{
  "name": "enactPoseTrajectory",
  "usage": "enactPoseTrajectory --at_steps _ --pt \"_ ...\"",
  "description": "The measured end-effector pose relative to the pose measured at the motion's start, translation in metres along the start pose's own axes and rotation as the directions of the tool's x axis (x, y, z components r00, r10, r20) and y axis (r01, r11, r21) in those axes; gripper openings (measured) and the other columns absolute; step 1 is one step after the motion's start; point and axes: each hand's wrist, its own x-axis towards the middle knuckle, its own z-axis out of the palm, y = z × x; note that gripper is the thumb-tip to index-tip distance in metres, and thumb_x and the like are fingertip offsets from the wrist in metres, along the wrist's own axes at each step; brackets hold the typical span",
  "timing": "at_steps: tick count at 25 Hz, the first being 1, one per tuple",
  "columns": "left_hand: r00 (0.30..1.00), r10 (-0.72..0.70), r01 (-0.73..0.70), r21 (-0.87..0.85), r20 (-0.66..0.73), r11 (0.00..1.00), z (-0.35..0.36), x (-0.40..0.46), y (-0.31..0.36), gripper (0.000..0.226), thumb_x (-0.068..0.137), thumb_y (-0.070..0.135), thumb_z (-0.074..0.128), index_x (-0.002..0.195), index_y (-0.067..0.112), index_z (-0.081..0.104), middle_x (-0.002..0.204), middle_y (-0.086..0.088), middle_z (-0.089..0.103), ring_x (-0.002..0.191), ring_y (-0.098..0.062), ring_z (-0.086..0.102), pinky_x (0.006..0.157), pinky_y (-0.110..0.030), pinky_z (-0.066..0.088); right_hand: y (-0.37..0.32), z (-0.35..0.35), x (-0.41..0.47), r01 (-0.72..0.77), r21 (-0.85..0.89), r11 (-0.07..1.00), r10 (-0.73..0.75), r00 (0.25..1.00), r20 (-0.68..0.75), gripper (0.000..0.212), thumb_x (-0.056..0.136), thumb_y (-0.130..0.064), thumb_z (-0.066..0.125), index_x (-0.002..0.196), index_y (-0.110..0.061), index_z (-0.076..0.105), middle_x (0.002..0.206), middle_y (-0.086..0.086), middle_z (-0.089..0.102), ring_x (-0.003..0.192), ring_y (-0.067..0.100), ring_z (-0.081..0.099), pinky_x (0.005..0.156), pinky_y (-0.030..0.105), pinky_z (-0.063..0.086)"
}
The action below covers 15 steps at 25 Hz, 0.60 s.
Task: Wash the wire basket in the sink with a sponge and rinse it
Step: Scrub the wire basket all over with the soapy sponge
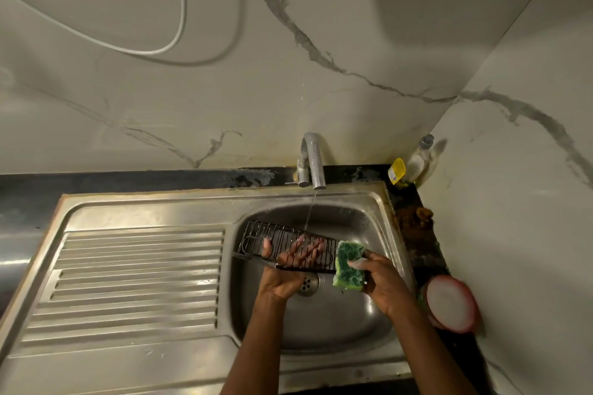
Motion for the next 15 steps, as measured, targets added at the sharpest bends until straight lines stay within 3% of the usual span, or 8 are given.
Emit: enactPoseTrajectory --at_steps 3,4,7,10,13,15 --pt "0.944 0.057 -0.075 0.044 0.324 0.996 0.012 -0.001 0.014 0.157 0.049 0.08 0.083 0.162 0.0 0.007 0.169 -0.031 0.012 0.155 -0.048 0.021 0.128 -0.056 0.021 -0.003 0.001 -0.005 0.047 0.021 0.999 -0.048 0.998 0.044 0.034 0.079 0.007 0.065 0.111 -0.004 0.071 0.1 0.021 0.071 0.097 0.04 0.068 0.092 0.067 0.048" --pt "0.931 0.086 -0.107 0.042 0.356 0.993 0.02 -0.003 0.017 0.157 0.052 0.083 0.079 0.162 0.0 0.005 0.169 -0.03 0.011 0.156 -0.047 0.019 0.129 -0.053 0.016 -0.004 0.001 -0.007 0.074 0.014 0.997 -0.074 0.996 0.049 0.033 0.078 0.006 0.067 0.109 -0.005 0.072 0.101 0.021 0.071 0.095 0.04 0.068 0.09 0.064 0.051" --pt "0.987 0.098 -0.092 -0.052 0.127 0.994 0.046 -0.009 0.018 0.14 0.063 0.086 0.067 0.164 0.004 0.016 0.161 -0.027 0.038 0.147 -0.043 0.04 0.122 -0.051 0.029 -0.012 0.006 -0.019 0.185 -0.051 0.981 -0.183 0.982 0.034 0.032 0.08 0.004 0.069 0.109 -0.01 0.07 0.103 0.018 0.072 0.093 0.035 0.071 0.078 0.05 0.058" --pt "0.982 0.174 -0.179 -0.06 -0.076 0.982 0.058 -0.01 0.001 0.11 0.079 0.08 0.048 0.156 0.003 0.033 0.152 -0.027 0.051 0.143 -0.046 0.044 0.115 -0.069 0.033 -0.019 0.019 -0.025 0.346 -0.241 0.907 -0.361 0.933 -0.017 0.037 0.087 0.001 0.068 0.116 -0.02 0.07 0.105 0.006 0.074 0.094 0.024 0.073 0.073 0.041 0.062" --pt "0.968 0.219 -0.234 -0.125 -0.122 0.964 0.063 -0.011 -0.013 0.106 0.083 0.08 0.046 0.15 -0.001 0.039 0.148 -0.03 0.051 0.137 -0.049 0.048 0.089 -0.074 0.052 -0.028 0.041 -0.025 0.53 -0.546 0.65 -0.647 0.762 -0.031 0.034 0.087 -0.003 0.071 0.116 -0.021 0.073 0.107 0.002 0.076 0.09 0.009 0.073 0.071 0.03 0.063" --pt "0.969 0.23 -0.243 -0.177 -0.091 0.954 0.068 -0.016 -0.016 0.105 0.077 0.078 0.055 0.147 0.001 0.047 0.145 -0.03 0.052 0.134 -0.05 0.049 0.088 -0.07 0.053 -0.033 0.063 -0.028 0.618 -0.675 0.403 -0.815 0.578 0.043 0.036 0.086 0.005 0.067 0.116 -0.014 0.073 0.115 0.004 0.074 0.102 0.008 0.07 0.082 0.024 0.06"
